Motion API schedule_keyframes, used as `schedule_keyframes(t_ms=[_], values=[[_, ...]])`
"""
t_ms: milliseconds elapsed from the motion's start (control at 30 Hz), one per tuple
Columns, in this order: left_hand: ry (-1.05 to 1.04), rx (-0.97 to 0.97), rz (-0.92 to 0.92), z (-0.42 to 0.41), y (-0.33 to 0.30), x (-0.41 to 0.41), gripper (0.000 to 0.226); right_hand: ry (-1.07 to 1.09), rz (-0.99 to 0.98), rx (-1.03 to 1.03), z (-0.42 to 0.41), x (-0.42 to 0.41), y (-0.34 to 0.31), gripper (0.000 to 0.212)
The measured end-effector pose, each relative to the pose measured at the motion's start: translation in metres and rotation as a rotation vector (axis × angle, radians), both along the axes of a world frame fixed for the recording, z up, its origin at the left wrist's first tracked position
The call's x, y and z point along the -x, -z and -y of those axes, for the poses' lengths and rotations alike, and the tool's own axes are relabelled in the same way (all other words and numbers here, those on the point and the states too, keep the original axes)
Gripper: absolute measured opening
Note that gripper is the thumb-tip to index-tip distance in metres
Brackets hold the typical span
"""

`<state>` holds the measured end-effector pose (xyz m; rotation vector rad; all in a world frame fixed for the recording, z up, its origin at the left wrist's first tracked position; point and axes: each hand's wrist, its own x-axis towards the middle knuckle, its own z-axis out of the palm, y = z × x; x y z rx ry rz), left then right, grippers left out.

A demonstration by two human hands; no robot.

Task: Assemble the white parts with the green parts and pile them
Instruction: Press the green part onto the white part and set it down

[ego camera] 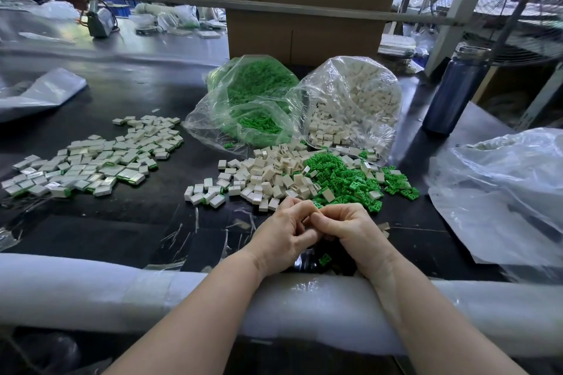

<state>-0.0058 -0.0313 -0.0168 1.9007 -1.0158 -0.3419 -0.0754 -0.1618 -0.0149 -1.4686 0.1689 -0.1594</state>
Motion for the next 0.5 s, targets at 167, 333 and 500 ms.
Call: schedule_keyframes(t_ms=[167,333,500], values=[[0.002,-0.003,-0.021,0.0003,-0.0016,0.0011,0.012,0.020,-0.008,0.028,0.0011,0.0001,0.0013,0.016],[-0.019,0.051,-0.044,0.0004,-0.0019,-0.0002,0.012,0.032,0.015,0.069,-0.0013,-0.0013,-0.0001,0.031],[-0.099,0.169,-0.096,-0.0006,-0.0017,-0.0018,0.010,0.129,0.061,0.082,-0.0022,-0.0036,0.0010,0.027]])
